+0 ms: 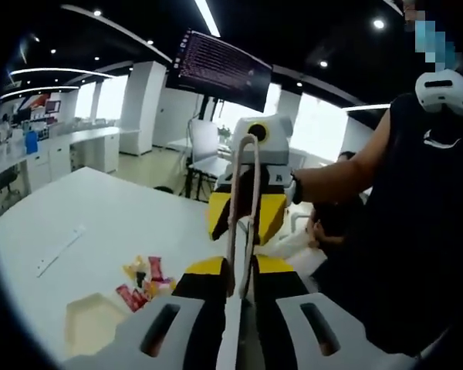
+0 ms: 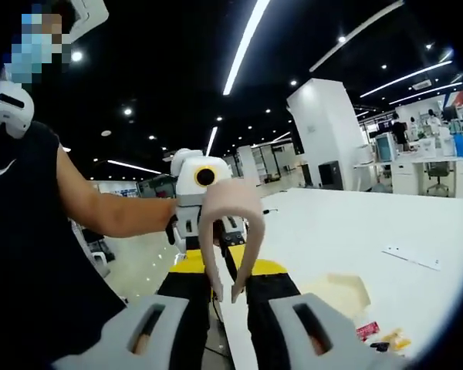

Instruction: Place the target food into the container with the food tongs after gripping and lifting it, then release it inside without dropping or visibly crushing the food.

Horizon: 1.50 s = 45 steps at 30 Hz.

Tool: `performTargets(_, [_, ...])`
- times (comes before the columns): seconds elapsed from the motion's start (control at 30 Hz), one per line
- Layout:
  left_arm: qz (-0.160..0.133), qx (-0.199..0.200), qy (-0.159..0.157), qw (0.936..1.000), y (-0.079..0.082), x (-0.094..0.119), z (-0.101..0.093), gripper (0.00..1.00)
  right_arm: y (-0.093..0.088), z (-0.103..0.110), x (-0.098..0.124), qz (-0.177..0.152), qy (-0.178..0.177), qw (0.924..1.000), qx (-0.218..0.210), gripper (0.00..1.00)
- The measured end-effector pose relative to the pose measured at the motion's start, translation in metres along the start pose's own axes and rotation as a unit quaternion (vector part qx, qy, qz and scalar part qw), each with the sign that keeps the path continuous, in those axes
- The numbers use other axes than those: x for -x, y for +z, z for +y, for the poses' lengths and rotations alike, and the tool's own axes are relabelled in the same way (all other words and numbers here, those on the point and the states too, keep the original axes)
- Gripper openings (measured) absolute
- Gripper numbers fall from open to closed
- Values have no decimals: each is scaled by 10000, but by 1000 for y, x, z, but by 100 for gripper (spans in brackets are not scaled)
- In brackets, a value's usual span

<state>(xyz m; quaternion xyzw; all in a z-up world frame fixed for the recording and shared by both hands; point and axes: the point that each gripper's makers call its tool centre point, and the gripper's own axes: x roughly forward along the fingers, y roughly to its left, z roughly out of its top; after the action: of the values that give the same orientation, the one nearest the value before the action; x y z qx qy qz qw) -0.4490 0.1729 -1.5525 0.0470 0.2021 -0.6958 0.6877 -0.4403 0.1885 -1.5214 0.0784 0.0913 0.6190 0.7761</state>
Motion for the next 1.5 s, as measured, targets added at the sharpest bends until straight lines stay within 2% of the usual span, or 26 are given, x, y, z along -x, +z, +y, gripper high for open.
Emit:
performTargets(0.1, [48, 2, -11, 10000, -3, -2, 0, 8, 0, -1, 0, 18, -5, 10000, 29, 20])
performTargets(0.13, [13, -8, 13, 10000, -1, -1, 1, 8, 0, 0, 1, 37, 50, 10000, 17, 17])
performTargets(0.27, [-117, 19, 24, 9999, 5, 1, 2, 8, 1, -2, 4, 34, 27, 10000, 58, 17])
performTargets(0.5, [65, -9, -14, 10000, 2, -5, 3, 9, -3, -4, 6, 103, -74, 9998, 174, 16])
performTargets(0.63, [56, 55, -96, 9999, 2, -5, 1, 11, -4, -3, 8, 149, -63, 9997, 172, 17])
performTargets(0.8, [46, 4, -132, 9999, 0, -7, 0, 8, -4, -4, 6, 163, -125, 9998, 63, 15])
performTargets(0.9, [-113, 16, 23, 9999, 2, -5, 7, 11, -1, -10, 6, 33, -298, 9995, 13, 15])
performTargets(1.03, [-396, -30, 108, 9992, 5, -3, 7, 16, 1, -11, 7, 9, -307, 9995, 8, 17])
performTargets(1.13, [-590, -122, 249, 9979, 6, -2, 9, 19, 2, -12, 7, 42, -326, 9995, 10, 19])
performTargets(1.23, [-560, -288, 497, 9968, 4, -3, 14, 24, 1, -14, 7, 127, -333, 9992, 155, 20])
performTargets(1.27, [-504, -385, 690, 9956, 1, -2, 20, 27, 3, -15, 6, 120, -351, 9992, 176, 20])
performTargets(1.37, [-654, -601, 1050, 9905, 2, 3, 29, 47, 7, -28, 9, 165, -593, 9963, 607, 21])
performTargets(1.4, [-662, -664, 1313, 9869, 1, 10, 37, 52, 10, -33, 11, 168, -673, 9943, 805, 21])
performTargets(1.5, [-549, -660, 1740, 9810, -12, 25, 50, 61, 13, -40, 18, 191, -817, 9916, 984, 21])
